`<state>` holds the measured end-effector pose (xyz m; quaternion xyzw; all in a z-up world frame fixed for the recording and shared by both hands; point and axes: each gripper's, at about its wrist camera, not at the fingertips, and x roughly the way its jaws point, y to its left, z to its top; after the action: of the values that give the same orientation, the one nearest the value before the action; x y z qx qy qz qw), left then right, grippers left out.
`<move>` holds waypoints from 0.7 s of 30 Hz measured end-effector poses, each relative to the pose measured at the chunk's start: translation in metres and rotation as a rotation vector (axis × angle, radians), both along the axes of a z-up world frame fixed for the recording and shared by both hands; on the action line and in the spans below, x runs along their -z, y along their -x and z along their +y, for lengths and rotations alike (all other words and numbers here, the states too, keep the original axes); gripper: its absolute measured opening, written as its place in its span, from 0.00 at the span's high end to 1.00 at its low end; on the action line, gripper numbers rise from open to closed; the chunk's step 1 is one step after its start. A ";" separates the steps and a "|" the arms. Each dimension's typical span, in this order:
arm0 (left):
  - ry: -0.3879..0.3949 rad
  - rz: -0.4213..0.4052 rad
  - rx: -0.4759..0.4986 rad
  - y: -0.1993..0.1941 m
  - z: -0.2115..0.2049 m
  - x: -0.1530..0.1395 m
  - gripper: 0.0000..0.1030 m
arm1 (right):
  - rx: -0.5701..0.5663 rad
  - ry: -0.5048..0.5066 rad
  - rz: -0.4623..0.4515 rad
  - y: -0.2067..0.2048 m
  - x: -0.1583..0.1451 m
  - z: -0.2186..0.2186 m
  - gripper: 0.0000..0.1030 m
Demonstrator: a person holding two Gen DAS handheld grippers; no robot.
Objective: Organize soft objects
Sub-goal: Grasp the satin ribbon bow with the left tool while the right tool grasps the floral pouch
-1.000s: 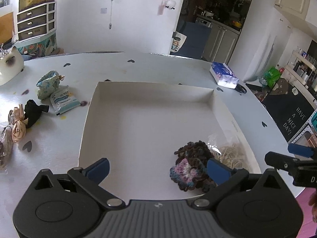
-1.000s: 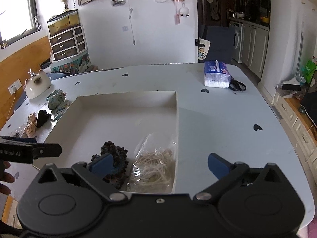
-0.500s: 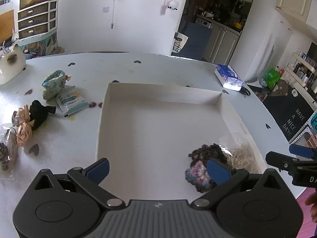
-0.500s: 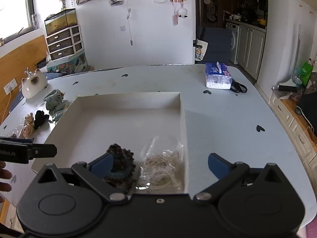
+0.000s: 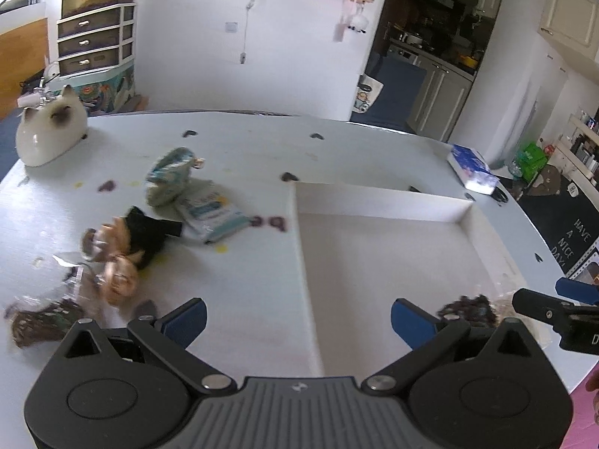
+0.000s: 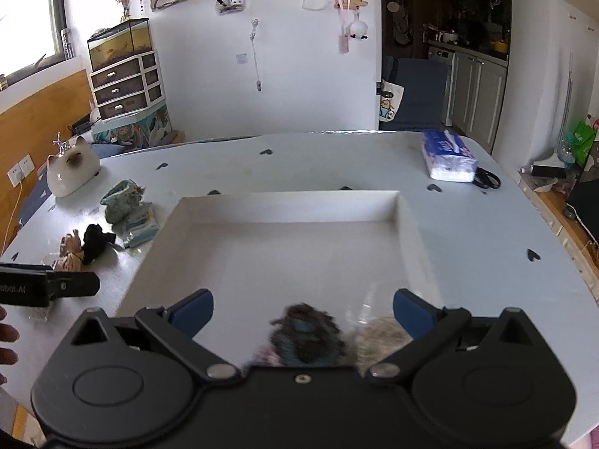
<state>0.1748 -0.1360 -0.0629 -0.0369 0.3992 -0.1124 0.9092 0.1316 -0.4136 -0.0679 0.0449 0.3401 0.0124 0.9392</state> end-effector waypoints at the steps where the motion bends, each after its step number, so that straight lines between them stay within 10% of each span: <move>1: 0.000 0.000 -0.003 -0.002 0.007 0.000 0.00 | 0.000 0.000 -0.002 -0.003 -0.001 0.007 0.00; 21: 0.045 0.002 -0.055 -0.048 0.147 0.007 0.02 | -0.139 -0.005 -0.051 -0.079 -0.016 0.166 0.00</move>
<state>0.2232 0.0106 -0.0701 -0.0686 0.3963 -0.0961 0.9105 0.2108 -0.2480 -0.0517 0.0232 0.3185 0.0797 0.9443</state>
